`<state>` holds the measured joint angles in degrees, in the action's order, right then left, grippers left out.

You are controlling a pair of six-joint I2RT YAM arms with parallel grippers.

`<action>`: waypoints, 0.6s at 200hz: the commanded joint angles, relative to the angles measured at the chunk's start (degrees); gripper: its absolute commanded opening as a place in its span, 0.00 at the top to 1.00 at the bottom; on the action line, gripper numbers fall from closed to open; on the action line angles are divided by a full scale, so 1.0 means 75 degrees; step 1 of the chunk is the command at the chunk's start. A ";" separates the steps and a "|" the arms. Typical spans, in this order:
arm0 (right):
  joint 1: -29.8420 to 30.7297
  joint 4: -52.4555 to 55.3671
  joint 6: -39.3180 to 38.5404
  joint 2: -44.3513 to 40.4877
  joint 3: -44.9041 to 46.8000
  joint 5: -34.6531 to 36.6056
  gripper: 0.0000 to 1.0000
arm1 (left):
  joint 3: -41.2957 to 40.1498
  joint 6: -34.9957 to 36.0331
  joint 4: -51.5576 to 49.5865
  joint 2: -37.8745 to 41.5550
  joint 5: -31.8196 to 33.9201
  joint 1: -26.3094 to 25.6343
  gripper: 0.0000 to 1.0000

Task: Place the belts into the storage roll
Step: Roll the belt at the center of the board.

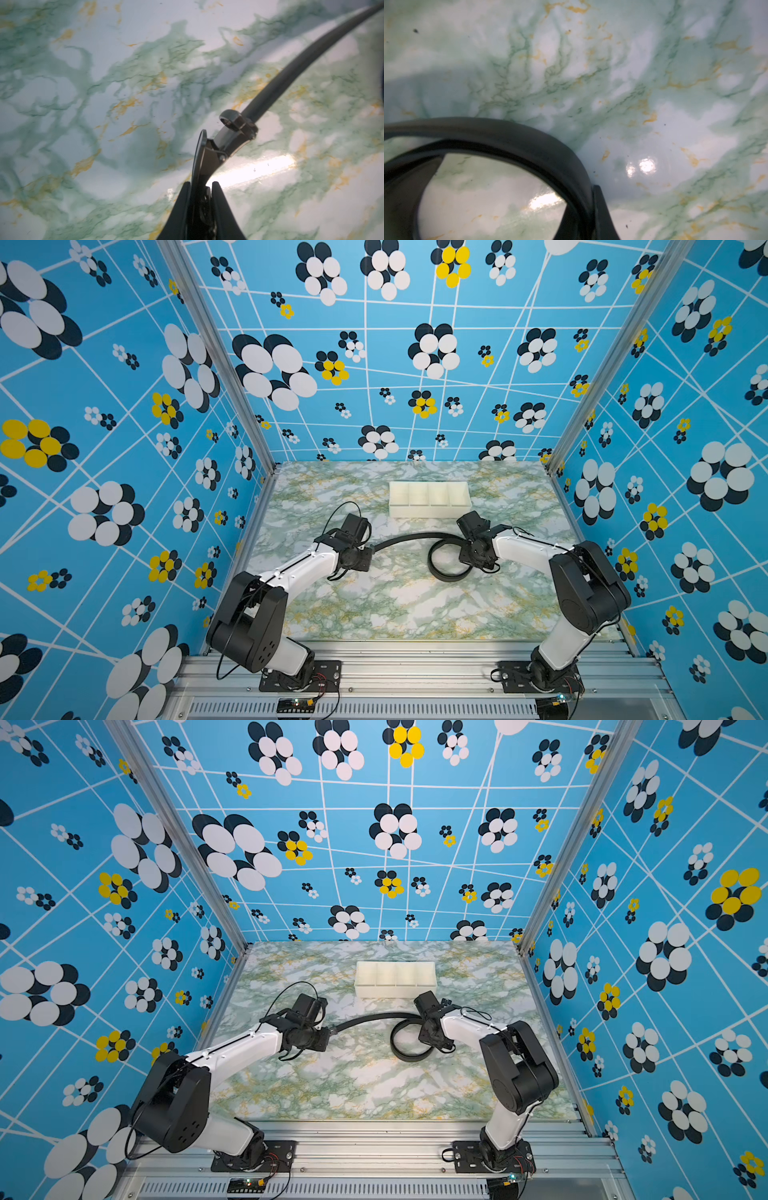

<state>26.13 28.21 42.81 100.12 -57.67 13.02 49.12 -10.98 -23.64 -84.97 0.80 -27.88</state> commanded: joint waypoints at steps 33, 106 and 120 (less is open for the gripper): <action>-0.0162 0.0691 0.0278 0.0766 -0.0412 -0.0083 1.00 | 0.0333 -0.0530 -0.0629 -0.0601 -0.0060 -0.0846 1.00; -0.0157 0.0392 0.0433 0.0925 -0.0511 -0.0443 1.00 | 0.0855 -0.1477 0.0109 -0.1720 -0.0724 -0.3126 0.89; -0.0162 0.0320 0.0390 0.0901 -0.0494 -0.0471 1.00 | 0.1111 -0.1672 0.0341 -0.1946 -0.0924 -0.3445 0.79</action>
<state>25.67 32.40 45.08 103.31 -62.39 12.67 54.87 -20.12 -23.35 -95.96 -1.67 -50.26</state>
